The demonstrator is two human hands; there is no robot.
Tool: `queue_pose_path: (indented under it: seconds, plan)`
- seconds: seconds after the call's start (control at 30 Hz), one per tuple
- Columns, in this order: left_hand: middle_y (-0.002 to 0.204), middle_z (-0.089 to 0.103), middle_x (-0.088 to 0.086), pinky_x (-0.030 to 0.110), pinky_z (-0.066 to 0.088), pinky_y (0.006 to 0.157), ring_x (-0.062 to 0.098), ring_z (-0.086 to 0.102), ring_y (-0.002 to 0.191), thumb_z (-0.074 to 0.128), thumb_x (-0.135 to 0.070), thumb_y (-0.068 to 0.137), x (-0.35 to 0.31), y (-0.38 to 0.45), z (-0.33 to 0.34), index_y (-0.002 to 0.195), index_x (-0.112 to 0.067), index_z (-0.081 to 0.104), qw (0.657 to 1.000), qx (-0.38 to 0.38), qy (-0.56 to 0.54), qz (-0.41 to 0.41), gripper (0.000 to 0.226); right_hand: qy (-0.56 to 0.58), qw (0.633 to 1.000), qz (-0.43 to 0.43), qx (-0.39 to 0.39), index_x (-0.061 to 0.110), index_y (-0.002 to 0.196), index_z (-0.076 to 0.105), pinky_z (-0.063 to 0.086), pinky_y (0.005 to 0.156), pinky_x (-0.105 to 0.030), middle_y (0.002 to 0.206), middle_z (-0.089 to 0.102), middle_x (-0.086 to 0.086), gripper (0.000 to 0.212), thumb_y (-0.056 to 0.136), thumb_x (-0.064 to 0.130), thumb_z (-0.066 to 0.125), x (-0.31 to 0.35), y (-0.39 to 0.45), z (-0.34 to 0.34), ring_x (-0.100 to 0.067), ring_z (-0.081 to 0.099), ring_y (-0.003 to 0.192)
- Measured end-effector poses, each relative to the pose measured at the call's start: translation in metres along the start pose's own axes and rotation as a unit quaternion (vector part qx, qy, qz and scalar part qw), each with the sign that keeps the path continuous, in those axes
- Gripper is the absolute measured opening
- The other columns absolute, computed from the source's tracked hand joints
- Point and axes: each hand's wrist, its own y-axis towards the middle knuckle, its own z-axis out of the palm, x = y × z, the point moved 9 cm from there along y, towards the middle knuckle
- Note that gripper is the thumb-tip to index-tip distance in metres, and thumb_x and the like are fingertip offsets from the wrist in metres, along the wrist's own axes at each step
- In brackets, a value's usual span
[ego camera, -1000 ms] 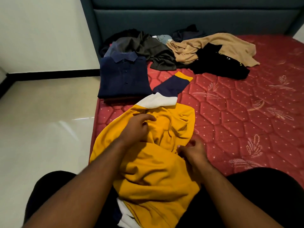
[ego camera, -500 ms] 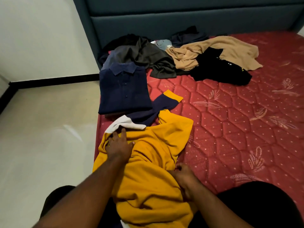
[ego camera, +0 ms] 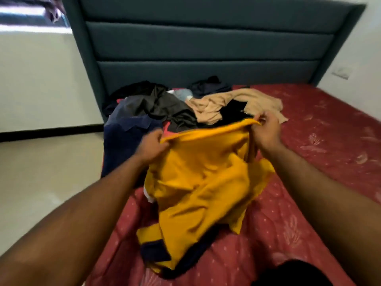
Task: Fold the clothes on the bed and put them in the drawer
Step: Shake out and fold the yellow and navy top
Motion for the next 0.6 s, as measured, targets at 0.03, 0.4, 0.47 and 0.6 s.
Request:
queue_pose_path:
  seconds: [0.03,0.4,0.47,0.6]
  plan:
    - [0.078,0.052,-0.004,0.023,0.036,0.059,0.019,0.055,0.080,0.064,-0.013,0.085,-0.040,0.008,-0.041,0.082,-0.019,0.050,0.993,-0.091,-0.048,0.058,0.015,0.006,0.998,-0.049,-0.030,0.025,0.073,0.051,0.044,0.064,-0.031,0.072,0.055,0.005,0.024,0.077,0.002,0.056,0.038,0.020,-0.026,-0.016,0.054,0.072]
    - [0.097,0.068,0.001,0.028,0.045,0.070,0.017,0.063,0.085,0.068,-0.023,0.055,-0.038,-0.102,-0.004,0.114,-0.014,0.062,0.990,-0.025,-0.090,0.106,0.060,-0.102,0.960,-0.218,0.144,0.006,0.083,0.067,0.044,0.062,-0.022,0.075,0.064,0.000,0.019,0.066,0.014,0.064,0.006,-0.111,-0.028,-0.009,0.055,0.070]
    - [0.095,0.069,0.014,0.029,0.035,0.065,0.028,0.064,0.087,0.064,-0.033,0.056,0.031,-0.136,0.082,0.103,-0.005,0.067,0.988,0.144,0.044,0.023,0.055,-0.225,0.923,-0.127,0.286,0.009,0.090,0.068,0.045,0.069,-0.031,0.089,0.069,-0.012,0.020,0.075,0.017,0.059,-0.092,-0.161,0.028,-0.027,0.063,0.084]
    - [0.084,0.059,0.013,0.035,0.044,0.060,0.035,0.060,0.079,0.057,-0.022,0.065,0.103,-0.208,0.153,0.072,-0.016,0.065,0.958,0.163,0.236,0.018,0.012,-0.380,0.801,-0.092,0.453,0.033,0.117,0.065,0.049,0.086,-0.036,0.126,0.058,-0.002,0.030,0.089,0.032,0.052,-0.203,-0.256,0.073,-0.029,0.058,0.112]
